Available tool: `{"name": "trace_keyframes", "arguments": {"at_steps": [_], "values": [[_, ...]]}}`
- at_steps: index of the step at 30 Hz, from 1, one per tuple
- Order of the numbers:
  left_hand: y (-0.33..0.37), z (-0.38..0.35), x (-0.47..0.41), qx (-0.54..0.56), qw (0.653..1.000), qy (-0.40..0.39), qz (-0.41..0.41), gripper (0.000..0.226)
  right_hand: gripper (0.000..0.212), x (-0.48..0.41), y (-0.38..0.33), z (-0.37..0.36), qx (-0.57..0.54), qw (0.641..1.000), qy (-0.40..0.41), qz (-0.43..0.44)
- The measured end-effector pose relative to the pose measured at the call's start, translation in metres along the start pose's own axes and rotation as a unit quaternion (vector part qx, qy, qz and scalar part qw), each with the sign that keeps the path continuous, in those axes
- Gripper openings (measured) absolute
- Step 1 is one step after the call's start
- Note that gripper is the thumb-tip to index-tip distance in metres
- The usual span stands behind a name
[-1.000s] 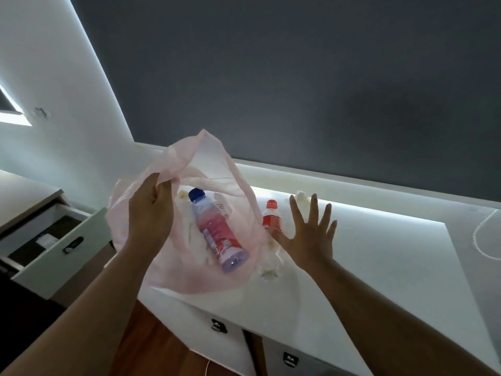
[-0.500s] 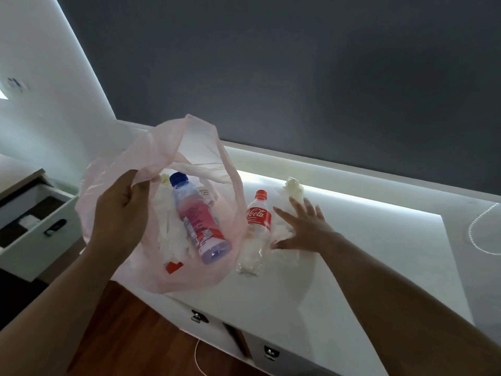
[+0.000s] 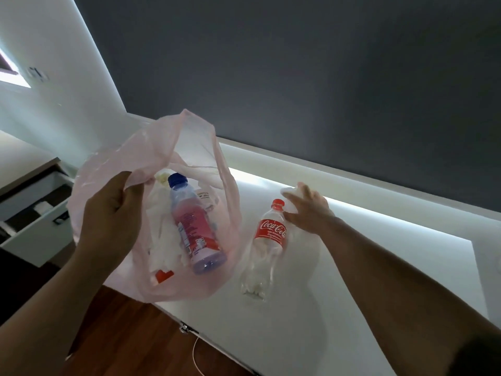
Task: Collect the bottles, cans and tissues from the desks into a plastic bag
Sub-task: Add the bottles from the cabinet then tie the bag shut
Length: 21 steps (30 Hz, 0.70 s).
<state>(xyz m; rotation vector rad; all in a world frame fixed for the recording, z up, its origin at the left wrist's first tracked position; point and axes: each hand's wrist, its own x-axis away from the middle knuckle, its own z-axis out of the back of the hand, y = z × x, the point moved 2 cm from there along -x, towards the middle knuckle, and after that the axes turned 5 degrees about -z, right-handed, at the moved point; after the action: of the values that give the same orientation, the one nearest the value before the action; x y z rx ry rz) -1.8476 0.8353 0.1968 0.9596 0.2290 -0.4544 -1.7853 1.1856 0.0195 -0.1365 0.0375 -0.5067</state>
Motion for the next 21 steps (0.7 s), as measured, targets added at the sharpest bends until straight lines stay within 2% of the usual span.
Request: {"name": "trace_keyframes", "arguments": {"at_steps": [3,8,10,14,16,18,19,21], "values": [[0.002,-0.002,0.001,-0.014,1.0,0.013,0.007,0.031,0.036,0.014,0.004,-0.012,-0.055,0.996,0.075,-0.011],[0.003,-0.001,-0.003,-0.01,1.0,0.016,0.003,0.03,0.031,0.04,-0.006,0.008,-0.152,0.976,0.155,-0.023],[0.003,0.0,-0.008,0.01,1.0,0.024,0.001,0.028,0.028,0.048,-0.029,0.035,-0.213,0.955,0.205,-0.022],[0.005,0.005,-0.016,0.066,0.997,0.03,0.013,0.023,0.023,0.093,-0.1,0.096,-0.366,0.884,0.291,0.025],[0.006,0.012,-0.021,0.071,0.997,0.029,0.014,0.024,0.026,0.121,-0.143,0.115,-0.38,0.874,0.295,0.072],[0.005,0.021,-0.026,0.063,0.998,0.024,0.009,0.025,0.03,0.136,-0.183,0.12,-0.399,0.878,0.247,0.091],[0.004,0.025,-0.028,0.059,0.998,0.023,0.005,0.024,0.029,0.138,-0.202,0.12,-0.439,0.87,0.208,0.082],[0.003,0.035,-0.029,0.064,0.998,0.021,-0.005,0.022,0.029,0.134,-0.234,0.117,-0.473,0.854,0.191,0.102]]}}
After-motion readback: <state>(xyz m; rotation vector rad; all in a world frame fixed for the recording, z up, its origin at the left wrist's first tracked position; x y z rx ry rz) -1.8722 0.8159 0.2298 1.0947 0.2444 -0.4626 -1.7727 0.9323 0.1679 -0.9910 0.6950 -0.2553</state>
